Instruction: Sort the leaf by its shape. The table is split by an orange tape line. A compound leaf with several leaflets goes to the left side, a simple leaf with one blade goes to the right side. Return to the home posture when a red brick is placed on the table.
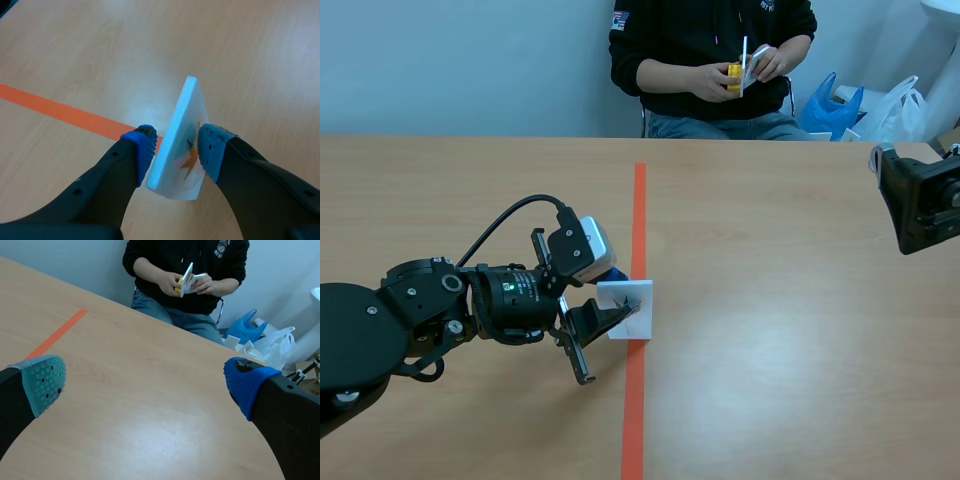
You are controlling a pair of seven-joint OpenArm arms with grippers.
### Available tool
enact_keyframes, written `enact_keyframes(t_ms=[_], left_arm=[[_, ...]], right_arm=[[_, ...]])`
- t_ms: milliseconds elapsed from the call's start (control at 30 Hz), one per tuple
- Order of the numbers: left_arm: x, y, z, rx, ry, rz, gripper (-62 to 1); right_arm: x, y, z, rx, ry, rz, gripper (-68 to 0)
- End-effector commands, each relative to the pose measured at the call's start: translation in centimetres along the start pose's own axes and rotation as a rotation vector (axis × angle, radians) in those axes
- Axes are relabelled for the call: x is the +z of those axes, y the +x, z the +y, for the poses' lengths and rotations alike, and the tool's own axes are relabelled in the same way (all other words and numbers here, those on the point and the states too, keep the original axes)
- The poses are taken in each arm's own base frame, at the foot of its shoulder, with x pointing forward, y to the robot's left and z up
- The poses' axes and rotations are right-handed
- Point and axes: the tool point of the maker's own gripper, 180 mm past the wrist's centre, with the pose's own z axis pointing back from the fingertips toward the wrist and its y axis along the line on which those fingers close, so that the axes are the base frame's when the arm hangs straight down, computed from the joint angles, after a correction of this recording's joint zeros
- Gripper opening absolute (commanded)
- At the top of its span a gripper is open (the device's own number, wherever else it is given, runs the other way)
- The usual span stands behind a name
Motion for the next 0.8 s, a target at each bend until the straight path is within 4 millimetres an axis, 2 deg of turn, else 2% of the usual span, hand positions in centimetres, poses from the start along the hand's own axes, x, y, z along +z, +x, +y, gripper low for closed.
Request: enact_keyframes(t_ms=[0, 200, 300, 767], left_arm=[[-0.13, 1.39, 0.66, -0.005, 0.015, -0.047, -41.5], [-0.09, 1.42, 0.43, 0.000, 0.010, -0.054, -42.4], [-0.06, 1.47, 0.41, 0.000, 0.010, -0.058, -50.4], [0.14, 1.56, 0.96, -0.015, 0.073, -0.084, -50.5]], right_arm=[[-0.27, 1.75, -0.16, 0.019, 0.004, -0.052, 0.4], [-0.27, 1.75, -0.16, 0.018, 0.004, -0.052, 0.4], [-0.27, 1.75, -0.16, 0.018, 0.004, -0.052, 0.4], [-0.27, 1.81, -0.16, 0.018, 0.004, -0.056, 0.4]])
